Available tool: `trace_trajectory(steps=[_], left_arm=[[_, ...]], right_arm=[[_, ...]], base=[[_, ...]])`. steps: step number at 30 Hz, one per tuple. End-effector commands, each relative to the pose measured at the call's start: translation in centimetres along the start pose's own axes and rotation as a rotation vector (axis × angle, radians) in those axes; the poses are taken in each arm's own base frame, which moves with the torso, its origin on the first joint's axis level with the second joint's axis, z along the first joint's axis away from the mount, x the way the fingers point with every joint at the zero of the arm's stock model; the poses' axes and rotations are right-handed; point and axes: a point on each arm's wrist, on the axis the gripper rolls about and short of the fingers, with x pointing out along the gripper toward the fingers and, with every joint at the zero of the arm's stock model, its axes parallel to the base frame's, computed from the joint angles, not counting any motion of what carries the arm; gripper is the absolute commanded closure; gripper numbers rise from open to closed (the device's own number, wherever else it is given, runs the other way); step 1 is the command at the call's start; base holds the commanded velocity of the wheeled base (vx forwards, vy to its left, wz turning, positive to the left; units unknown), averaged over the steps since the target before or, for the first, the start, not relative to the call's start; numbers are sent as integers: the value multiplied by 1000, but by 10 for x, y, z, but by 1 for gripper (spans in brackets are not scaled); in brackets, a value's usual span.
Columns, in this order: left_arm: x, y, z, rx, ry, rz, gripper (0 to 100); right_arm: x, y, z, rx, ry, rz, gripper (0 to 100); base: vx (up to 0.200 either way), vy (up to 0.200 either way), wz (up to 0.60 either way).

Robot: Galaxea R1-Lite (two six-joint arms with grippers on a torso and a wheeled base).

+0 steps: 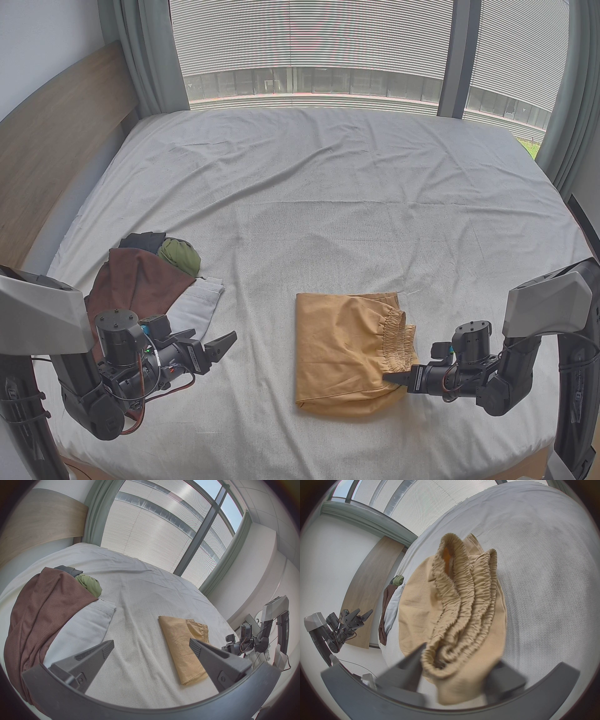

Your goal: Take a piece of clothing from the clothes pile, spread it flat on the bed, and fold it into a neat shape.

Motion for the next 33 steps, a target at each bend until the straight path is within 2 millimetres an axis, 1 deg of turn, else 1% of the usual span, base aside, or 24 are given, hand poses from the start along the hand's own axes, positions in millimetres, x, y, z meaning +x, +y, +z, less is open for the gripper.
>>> trace_trajectory(steps=[1,4,8,9,10,11,14,17,26,33], left_arm=[[0,0,0,0,2,-1,0],[-1,-1,0,2,0,-1,0],[-3,0,-1,0,4,6,0],[-3,0,-1,0,4,6,0],[-7,1,2,-3,-3,8,0],[-8,0,3,-4,-8,7,0],[-8,0,5,-5,-17,6,0],[-8,0,6,-6,-20,5,0],[-8,0,5,-5,-18,4,0],[-7,0,5,-7,-18,4,0]], right_arm=[[-1,1,1,-2,-3,5,100],[-1,6,2,-2,-11,18,100],[-7,22,6,-12,-84,104,100],[-7,22,6,-12,-84,104,100],[-8,30,8,-2,-121,178,100],[-9,32,8,3,-129,203,100],[-12,38,9,1,-123,229,100],[-16,47,14,-17,-144,255,100],[-33,87,33,-64,-221,375,100],[-41,98,44,-83,-264,410,100]], base=[[0,0,0],[0,0,0],[0,0,0],[0,0,0],[0,0,0],[0,0,0],[0,0,0],[0,0,0],[0,0,0],[0,0,0]])
